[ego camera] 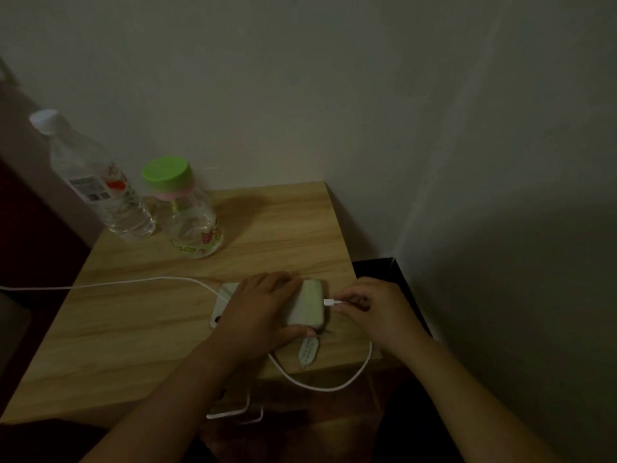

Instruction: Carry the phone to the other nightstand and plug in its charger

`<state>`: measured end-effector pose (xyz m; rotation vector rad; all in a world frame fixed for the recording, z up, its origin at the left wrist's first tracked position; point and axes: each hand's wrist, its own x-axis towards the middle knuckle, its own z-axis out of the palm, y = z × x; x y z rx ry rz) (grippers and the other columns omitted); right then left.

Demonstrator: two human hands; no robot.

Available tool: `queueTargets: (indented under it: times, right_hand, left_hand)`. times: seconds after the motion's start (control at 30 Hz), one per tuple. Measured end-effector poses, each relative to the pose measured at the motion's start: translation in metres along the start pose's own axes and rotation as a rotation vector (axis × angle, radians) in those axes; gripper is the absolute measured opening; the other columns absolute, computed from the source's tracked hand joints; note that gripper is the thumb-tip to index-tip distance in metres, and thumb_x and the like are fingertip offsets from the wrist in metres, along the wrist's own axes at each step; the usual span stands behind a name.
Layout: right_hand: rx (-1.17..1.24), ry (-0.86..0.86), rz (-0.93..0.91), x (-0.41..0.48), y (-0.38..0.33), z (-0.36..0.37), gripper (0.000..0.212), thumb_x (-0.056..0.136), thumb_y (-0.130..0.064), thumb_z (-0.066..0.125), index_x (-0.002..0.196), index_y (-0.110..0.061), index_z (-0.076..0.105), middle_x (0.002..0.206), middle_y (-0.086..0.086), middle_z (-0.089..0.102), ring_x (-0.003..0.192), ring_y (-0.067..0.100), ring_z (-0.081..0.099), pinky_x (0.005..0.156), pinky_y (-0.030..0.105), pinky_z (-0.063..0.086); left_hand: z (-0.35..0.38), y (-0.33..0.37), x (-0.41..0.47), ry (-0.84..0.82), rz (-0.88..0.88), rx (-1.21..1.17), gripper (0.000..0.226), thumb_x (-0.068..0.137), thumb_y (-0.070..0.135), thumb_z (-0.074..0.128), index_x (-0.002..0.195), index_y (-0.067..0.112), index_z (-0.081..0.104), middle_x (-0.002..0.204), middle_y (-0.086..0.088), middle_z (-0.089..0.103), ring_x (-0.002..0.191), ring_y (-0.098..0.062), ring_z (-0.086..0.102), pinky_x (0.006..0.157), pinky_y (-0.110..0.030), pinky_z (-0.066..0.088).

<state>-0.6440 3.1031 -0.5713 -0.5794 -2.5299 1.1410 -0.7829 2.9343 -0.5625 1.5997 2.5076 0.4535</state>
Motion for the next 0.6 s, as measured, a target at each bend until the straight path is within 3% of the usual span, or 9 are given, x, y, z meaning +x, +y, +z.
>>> queueTargets:
  times: [0.2, 0.33, 0.43, 0.6]
  right_hand:
    - [-0.024, 0.055, -0.040, 0.005, 0.008, 0.005, 0.021, 0.074, -0.019, 0.075, 0.094, -0.016, 0.071, 0.090, -0.004, 0.064, 0.081, 0.005, 0.061, 0.074, 0.022, 0.052]
    - [-0.055, 0.058, -0.063, 0.009, 0.007, 0.007, 0.026, 0.074, -0.025, 0.074, 0.099, -0.019, 0.069, 0.095, -0.007, 0.063, 0.085, 0.004, 0.059, 0.073, 0.018, 0.049]
    - [-0.050, 0.035, -0.034, 0.012, -0.001, 0.003, 0.032, 0.075, -0.031, 0.073, 0.104, -0.020, 0.067, 0.100, -0.009, 0.060, 0.092, 0.007, 0.058, 0.076, 0.023, 0.049]
    - [-0.063, -0.041, -0.021, 0.016, -0.054, -0.031, 0.036, 0.080, -0.037, 0.067, 0.111, -0.019, 0.063, 0.110, -0.003, 0.062, 0.088, 0.001, 0.052, 0.072, 0.009, 0.035]
  left_hand:
    - [0.007, -0.005, 0.007, -0.002, -0.043, 0.026, 0.095, 0.061, 0.083, 0.042, 0.138, 0.027, 0.035, 0.143, -0.001, 0.041, 0.128, -0.023, 0.035, 0.106, -0.044, 0.028]
    - [0.007, -0.005, 0.012, -0.027, -0.054, -0.005, 0.093, 0.061, 0.082, 0.042, 0.138, 0.032, 0.030, 0.146, 0.001, 0.036, 0.132, -0.020, 0.031, 0.107, -0.051, 0.026]
    - [-0.003, -0.003, 0.014, -0.054, -0.065, -0.046, 0.088, 0.064, 0.079, 0.044, 0.138, 0.034, 0.030, 0.146, 0.001, 0.036, 0.132, -0.019, 0.031, 0.106, -0.052, 0.027]
    - [-0.061, 0.008, 0.008, -0.035, -0.148, -0.090, 0.081, 0.070, 0.080, 0.031, 0.137, 0.033, 0.035, 0.144, 0.002, 0.040, 0.131, -0.018, 0.036, 0.102, -0.055, 0.033]
